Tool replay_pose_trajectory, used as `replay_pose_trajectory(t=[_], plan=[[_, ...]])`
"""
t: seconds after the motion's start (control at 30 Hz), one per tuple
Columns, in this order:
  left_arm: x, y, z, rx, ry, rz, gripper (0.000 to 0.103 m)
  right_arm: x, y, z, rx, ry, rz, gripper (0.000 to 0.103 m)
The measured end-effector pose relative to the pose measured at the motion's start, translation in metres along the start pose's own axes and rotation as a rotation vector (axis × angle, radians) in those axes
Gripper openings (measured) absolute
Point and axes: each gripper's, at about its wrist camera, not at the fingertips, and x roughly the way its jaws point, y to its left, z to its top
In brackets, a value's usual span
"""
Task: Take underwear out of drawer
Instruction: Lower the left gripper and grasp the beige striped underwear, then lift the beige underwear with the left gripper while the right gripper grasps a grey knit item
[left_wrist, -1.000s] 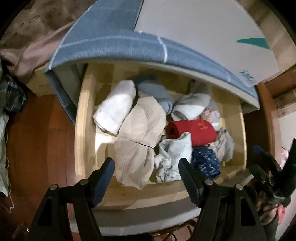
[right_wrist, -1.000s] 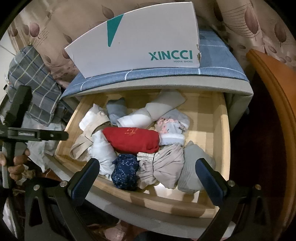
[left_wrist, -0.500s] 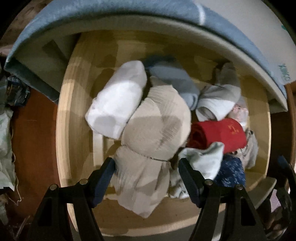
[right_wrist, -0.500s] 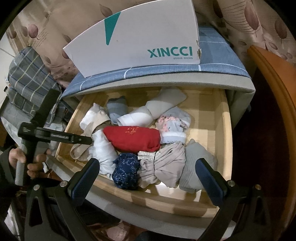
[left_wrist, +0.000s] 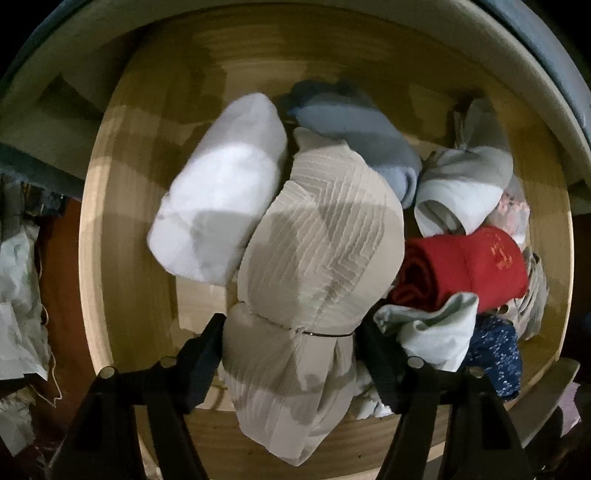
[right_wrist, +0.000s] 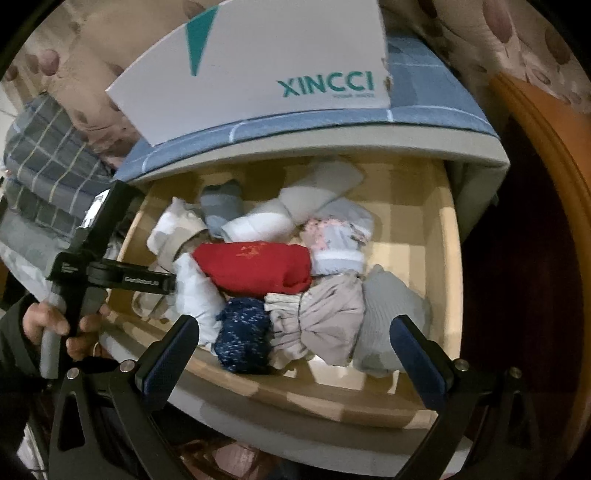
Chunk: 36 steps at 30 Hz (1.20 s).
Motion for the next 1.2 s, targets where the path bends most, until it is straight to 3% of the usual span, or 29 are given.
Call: replay_pose_trajectory(t=[0.33, 0.47, 0.5, 0.73, 0.93, 1.2], plan=[[-0.009, 0.016, -0.012, -0.009, -0.032, -0.041, 0.064, 0.019, -0.016, 0.02, -0.054, 0.189, -0.145, 0.1], [-0.022, 0.025, -0.016, -0.001, -0.054, -0.061, 0.063, 0.037, -0.019, 0.023, -0.105, 0.265, -0.189, 0.07], [-0.027, 0.028, -0.017, -0.002, -0.061, -0.062, 0.063, 0.042, -0.02, 0.024, -0.111, 0.283, -0.201, 0.066], [-0.045, 0.043, -0.031, 0.001, -0.102, -0.086, 0.063, 0.071, -0.021, 0.027, -0.242, 0.363, -0.286, 0.062], [-0.076, 0.057, -0.04, 0.016, -0.124, -0.099, 0.063, 0.095, -0.016, 0.02, -0.455, 0.451, -0.368, 0.064], [-0.097, 0.052, -0.046, 0.042, -0.133, -0.095, 0.063, 0.129, -0.018, 0.004, -0.623, 0.553, -0.375, 0.068]])
